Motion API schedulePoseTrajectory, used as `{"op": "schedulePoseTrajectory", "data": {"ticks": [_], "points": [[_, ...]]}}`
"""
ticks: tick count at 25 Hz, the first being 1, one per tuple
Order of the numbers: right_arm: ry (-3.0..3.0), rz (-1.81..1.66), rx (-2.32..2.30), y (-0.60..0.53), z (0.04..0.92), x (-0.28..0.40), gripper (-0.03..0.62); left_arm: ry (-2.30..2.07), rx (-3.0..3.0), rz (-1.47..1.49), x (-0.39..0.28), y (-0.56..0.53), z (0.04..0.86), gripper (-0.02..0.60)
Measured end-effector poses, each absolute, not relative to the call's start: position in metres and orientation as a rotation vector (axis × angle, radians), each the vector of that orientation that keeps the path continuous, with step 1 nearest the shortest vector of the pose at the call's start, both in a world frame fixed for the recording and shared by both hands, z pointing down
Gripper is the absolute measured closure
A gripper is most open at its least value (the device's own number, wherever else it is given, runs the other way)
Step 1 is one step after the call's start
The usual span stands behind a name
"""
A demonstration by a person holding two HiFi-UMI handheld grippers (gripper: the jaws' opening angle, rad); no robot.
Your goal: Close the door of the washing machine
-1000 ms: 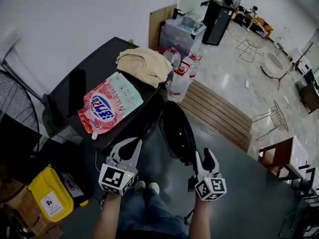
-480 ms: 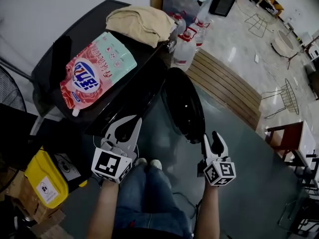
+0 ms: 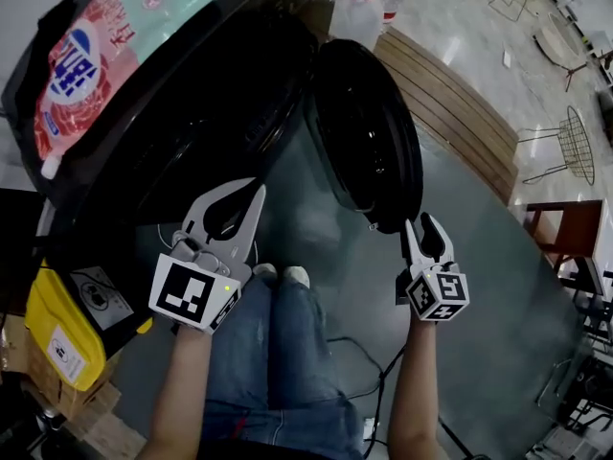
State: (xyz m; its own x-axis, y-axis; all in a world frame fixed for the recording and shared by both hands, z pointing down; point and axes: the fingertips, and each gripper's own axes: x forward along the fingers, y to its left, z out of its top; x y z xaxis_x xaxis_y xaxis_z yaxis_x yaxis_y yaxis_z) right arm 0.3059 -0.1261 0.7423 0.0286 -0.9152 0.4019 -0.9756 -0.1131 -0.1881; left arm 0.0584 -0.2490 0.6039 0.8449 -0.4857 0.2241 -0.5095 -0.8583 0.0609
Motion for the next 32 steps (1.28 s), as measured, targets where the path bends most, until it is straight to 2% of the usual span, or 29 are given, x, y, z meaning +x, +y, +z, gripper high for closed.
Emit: {"op": "schedulePoseTrajectory", "data": {"ticks": [5,9,14,19,32], "points": [[-2.02,0.633,2.07,-0.135,0.759,0.308,0.434,-0.762,2.884,0.318,0.062,-0.24,0.625,0.583],[-2.003,0.629,2.032,-0.141,0.761,0.308,0.494,-0.754,2.875,0.303,0.062,-0.236,0.623,0.583],[-1.966,0.666,1.98,-0.141,0.763,0.294,0.502,-0.772,2.839,0.302,0.054,-0.234,0.616,0.583],[-2.003,0.729,1.904,-0.141,0.761,0.252,0.505,-0.796,2.817,0.3,0.043,-0.232,0.603,0.583],[-2.318,0.831,1.554,-0.17,0.758,0.105,0.465,-0.95,2.738,0.236,-0.007,-0.24,0.597,0.583]]}}
